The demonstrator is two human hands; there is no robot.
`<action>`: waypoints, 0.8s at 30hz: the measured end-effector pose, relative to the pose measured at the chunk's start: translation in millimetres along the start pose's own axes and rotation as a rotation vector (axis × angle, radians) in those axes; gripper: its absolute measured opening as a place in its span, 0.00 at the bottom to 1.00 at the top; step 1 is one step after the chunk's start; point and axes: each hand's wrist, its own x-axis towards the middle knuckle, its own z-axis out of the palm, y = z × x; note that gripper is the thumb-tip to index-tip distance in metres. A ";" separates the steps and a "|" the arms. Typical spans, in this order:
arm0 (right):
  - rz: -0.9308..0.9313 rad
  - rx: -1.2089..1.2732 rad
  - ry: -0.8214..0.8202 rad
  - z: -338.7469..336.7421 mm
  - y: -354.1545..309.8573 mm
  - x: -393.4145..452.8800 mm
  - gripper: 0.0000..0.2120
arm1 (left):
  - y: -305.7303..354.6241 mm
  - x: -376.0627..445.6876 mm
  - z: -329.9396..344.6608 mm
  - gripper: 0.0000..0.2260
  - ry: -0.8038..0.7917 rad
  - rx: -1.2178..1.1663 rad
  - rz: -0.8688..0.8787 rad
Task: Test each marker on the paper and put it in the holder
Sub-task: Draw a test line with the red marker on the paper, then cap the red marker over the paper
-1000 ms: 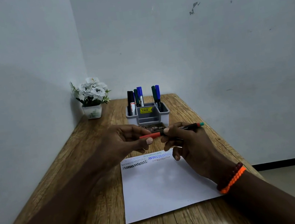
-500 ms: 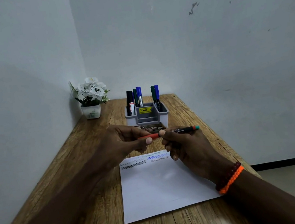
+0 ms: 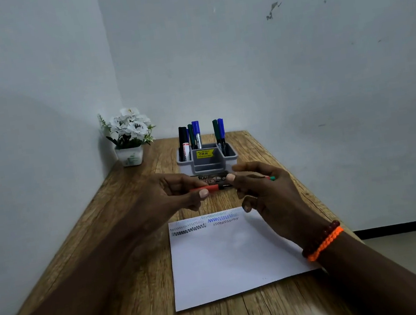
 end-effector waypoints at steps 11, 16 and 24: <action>-0.172 -0.514 -0.119 14.7 8.4 -11.8 0.15 | -0.4 1.9 -0.8 0.16 0.127 -0.167 0.005; -0.193 -0.458 -0.134 15.0 6.1 -13.0 0.18 | -7.7 3.8 -0.8 0.16 0.225 0.139 0.071; -0.325 -0.583 -0.082 11.5 -11.2 7.2 0.35 | -36.7 11.8 -10.5 0.13 0.181 0.787 0.153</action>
